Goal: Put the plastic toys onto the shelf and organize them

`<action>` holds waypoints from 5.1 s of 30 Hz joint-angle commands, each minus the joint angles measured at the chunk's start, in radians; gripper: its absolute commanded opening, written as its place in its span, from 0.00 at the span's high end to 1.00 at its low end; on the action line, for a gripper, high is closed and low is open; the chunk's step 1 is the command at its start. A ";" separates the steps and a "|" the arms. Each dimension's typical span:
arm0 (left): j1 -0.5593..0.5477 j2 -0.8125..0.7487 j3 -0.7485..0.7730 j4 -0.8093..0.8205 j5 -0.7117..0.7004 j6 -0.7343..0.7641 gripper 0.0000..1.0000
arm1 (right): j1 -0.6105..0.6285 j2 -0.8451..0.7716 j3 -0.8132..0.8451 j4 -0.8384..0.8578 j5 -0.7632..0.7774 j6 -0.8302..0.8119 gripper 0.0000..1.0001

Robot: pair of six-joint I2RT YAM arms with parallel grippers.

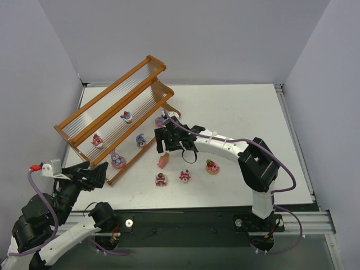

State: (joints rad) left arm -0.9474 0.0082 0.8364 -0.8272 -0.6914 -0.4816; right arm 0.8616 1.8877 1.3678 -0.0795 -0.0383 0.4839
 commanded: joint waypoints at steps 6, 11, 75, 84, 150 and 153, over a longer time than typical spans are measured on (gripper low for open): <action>-0.004 0.010 -0.010 0.014 0.009 -0.029 0.03 | 0.013 0.102 0.048 -0.063 0.003 0.183 0.27; -0.005 0.007 -0.010 0.013 -0.002 -0.035 0.03 | 0.004 0.090 -0.001 -0.016 0.014 0.292 0.29; -0.004 0.323 -0.146 0.545 0.803 -0.201 0.03 | 0.181 -0.696 -0.300 0.417 -0.611 0.139 1.00; -0.005 0.338 -0.200 0.649 0.879 -0.249 0.07 | 0.209 -0.645 -0.246 0.368 -0.603 0.090 1.00; -0.002 0.170 -0.318 0.548 0.151 -1.270 1.00 | 0.386 -0.684 -0.285 0.471 0.035 -0.354 0.18; -0.004 0.168 -0.316 0.534 0.145 -1.272 1.00 | 0.386 -0.647 -0.263 0.469 0.035 -0.354 0.18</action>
State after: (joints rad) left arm -0.9501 0.1883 0.4942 -0.2455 -0.4965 -1.6810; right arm 1.2438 1.2106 1.0386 0.3584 -0.0208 0.1577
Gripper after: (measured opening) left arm 0.520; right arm 0.824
